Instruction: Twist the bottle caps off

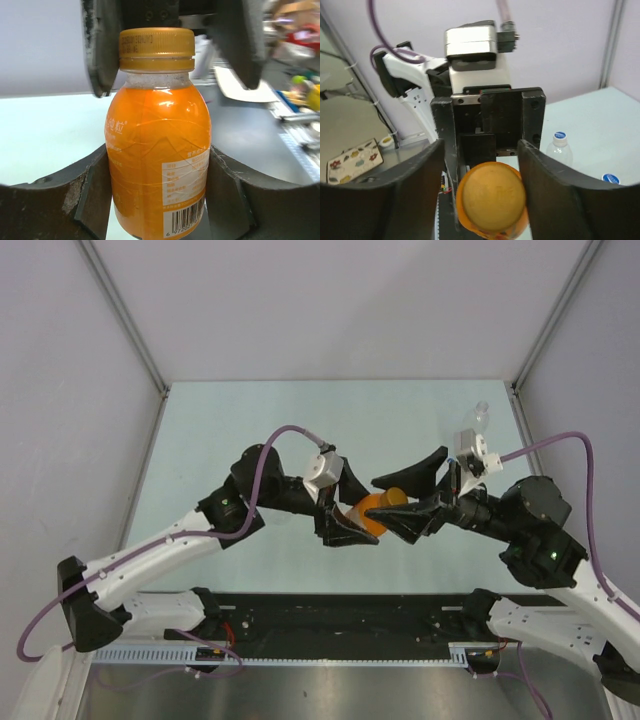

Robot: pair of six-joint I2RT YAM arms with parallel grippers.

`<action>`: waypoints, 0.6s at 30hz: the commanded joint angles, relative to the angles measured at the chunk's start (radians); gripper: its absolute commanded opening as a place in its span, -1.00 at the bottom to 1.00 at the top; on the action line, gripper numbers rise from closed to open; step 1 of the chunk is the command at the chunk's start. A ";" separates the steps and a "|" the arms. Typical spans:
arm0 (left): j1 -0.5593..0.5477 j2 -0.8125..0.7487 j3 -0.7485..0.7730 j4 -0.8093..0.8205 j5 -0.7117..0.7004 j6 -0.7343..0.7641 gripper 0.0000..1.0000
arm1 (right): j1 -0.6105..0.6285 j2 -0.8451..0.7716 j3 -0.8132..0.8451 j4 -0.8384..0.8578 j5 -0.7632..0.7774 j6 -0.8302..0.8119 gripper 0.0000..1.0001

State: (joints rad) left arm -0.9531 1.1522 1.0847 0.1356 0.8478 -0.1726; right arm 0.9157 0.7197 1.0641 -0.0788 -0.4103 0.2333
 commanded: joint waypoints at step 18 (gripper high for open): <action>-0.121 -0.092 0.007 -0.243 -0.996 0.329 -1.00 | 0.009 0.037 0.019 -0.128 0.605 0.402 0.43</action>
State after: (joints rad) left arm -1.0538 1.0786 1.0660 -0.0727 0.1108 0.0799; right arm 0.9150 0.7483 1.0622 -0.1719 0.1078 0.5320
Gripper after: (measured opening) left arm 0.660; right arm 0.721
